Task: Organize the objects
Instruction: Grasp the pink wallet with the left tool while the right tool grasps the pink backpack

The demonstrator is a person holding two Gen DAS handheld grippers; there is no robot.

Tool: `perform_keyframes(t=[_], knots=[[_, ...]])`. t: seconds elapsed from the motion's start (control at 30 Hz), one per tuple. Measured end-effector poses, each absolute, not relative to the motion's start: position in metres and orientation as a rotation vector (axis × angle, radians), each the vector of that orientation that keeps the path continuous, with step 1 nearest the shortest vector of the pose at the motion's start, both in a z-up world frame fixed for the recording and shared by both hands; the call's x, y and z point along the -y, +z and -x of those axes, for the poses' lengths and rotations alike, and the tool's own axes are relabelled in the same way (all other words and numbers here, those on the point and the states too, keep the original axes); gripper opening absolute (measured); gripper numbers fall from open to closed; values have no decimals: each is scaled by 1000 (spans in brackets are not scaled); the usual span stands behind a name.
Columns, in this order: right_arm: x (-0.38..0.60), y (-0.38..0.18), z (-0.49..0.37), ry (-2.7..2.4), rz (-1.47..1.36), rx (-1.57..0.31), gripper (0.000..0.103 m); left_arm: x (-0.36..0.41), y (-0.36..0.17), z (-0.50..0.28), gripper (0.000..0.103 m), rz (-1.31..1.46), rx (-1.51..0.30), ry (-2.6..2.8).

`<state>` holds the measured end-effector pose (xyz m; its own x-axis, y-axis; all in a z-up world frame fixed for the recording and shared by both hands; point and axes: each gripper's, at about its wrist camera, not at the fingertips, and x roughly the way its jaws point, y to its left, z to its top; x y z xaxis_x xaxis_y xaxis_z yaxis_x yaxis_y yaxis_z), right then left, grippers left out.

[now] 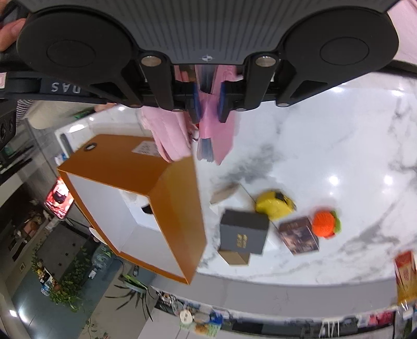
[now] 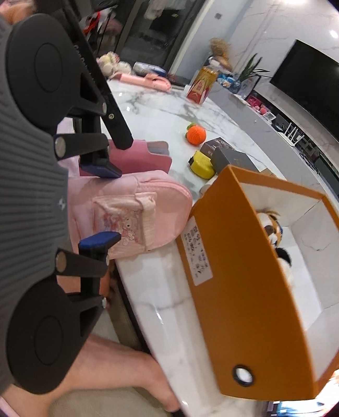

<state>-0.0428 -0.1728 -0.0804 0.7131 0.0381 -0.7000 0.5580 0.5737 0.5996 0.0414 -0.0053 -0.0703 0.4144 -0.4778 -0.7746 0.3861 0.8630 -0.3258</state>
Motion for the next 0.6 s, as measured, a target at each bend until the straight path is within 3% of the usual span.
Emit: perform_keyframes(t=[0.2, 0.6], knots=[[170, -75, 43, -367, -841, -750, 48, 11, -76, -39, 29, 121, -1030, -552], [187, -77, 59, -370, -971, -703, 42, 8, -67, -43, 24, -4, -995, -511]])
